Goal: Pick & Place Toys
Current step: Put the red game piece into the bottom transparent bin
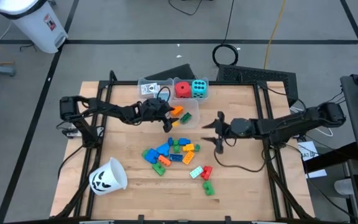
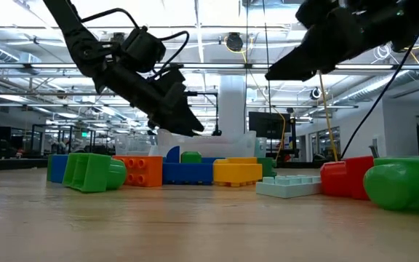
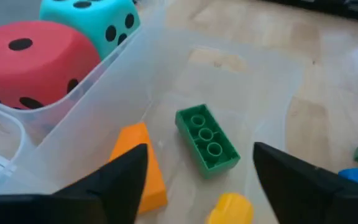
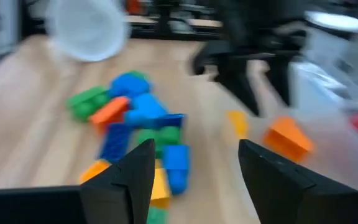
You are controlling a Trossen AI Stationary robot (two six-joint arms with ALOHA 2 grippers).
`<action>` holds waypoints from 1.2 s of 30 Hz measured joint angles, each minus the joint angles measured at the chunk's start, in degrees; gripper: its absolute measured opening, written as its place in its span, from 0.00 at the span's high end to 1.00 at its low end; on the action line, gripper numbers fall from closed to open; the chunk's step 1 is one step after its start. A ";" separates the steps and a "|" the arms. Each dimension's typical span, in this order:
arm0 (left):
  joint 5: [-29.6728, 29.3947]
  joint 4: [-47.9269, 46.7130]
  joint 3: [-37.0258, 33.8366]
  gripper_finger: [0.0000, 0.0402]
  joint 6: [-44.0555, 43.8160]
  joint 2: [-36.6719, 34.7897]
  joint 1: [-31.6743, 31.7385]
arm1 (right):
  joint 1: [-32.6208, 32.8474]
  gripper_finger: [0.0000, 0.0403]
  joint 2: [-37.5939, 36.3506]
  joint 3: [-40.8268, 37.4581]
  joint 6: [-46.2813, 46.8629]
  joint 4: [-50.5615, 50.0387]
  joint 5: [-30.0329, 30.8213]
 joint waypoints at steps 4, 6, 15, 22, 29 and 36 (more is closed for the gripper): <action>0.02 -0.65 0.03 0.14 -4.49 -0.99 -0.08 | 4.37 0.49 0.23 0.00 -0.07 -0.57 -4.46; 0.00 -0.27 0.11 0.11 -6.26 -1.45 -0.35 | 6.52 0.49 1.09 0.04 1.17 -1.64 -5.97; 0.00 -0.01 0.33 0.06 -10.49 -1.82 -3.32 | 15.72 0.48 10.19 0.02 2.19 -6.14 -5.77; -0.02 0.89 0.33 0.06 -13.41 -1.82 -5.81 | 16.92 0.47 16.94 0.02 7.52 -4.89 -5.56; -0.09 2.72 0.33 0.06 -14.94 -1.82 -7.19 | 18.20 0.36 22.68 0.02 5.32 2.98 -5.74; -1.94 3.35 0.33 0.06 -15.95 -1.82 -7.56 | 18.02 0.31 28.89 0.02 -1.89 9.70 -5.67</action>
